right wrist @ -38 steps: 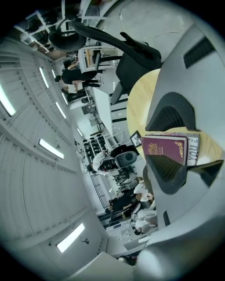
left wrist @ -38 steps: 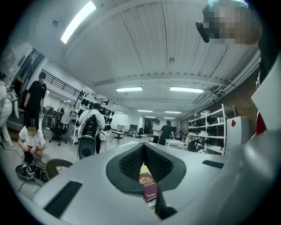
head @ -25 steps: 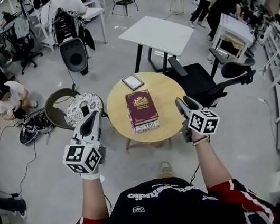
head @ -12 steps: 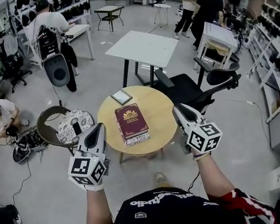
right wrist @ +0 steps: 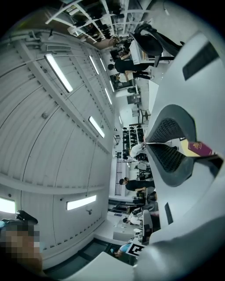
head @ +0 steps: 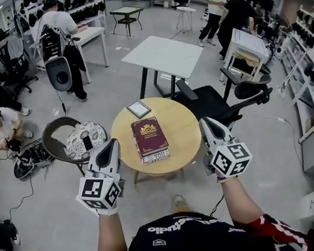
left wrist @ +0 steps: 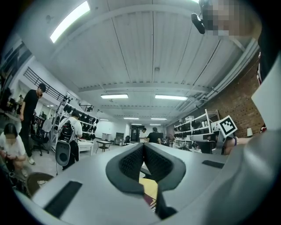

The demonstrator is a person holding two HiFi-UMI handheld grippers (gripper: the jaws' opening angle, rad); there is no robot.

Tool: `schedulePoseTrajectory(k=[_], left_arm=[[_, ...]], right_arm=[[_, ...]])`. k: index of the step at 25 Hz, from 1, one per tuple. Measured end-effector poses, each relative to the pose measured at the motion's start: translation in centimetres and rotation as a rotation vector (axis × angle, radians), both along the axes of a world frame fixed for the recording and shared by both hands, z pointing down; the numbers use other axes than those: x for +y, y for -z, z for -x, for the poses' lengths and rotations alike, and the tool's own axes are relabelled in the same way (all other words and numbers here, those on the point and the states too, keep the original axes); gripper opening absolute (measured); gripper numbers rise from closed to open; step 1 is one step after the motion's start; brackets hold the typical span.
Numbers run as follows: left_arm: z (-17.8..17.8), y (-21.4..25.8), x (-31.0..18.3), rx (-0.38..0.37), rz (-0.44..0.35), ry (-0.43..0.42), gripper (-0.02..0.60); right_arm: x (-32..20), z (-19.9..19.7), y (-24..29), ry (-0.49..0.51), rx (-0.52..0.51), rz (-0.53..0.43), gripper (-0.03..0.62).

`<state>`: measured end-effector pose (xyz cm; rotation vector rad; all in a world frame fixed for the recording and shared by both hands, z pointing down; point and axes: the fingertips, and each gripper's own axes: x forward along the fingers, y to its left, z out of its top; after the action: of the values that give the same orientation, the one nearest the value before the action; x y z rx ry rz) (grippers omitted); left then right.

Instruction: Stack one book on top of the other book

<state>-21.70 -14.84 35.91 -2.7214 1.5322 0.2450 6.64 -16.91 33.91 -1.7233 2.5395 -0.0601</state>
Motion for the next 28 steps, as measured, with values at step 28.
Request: schedulePoseTrajectory(k=[28], left_arm=[[3.5,0.4,1.4,-0.013,-0.001,0.056,0.015]], right_arm=[[-0.4,4.6,-0.2,0.053,0.045,0.008,0.028]])
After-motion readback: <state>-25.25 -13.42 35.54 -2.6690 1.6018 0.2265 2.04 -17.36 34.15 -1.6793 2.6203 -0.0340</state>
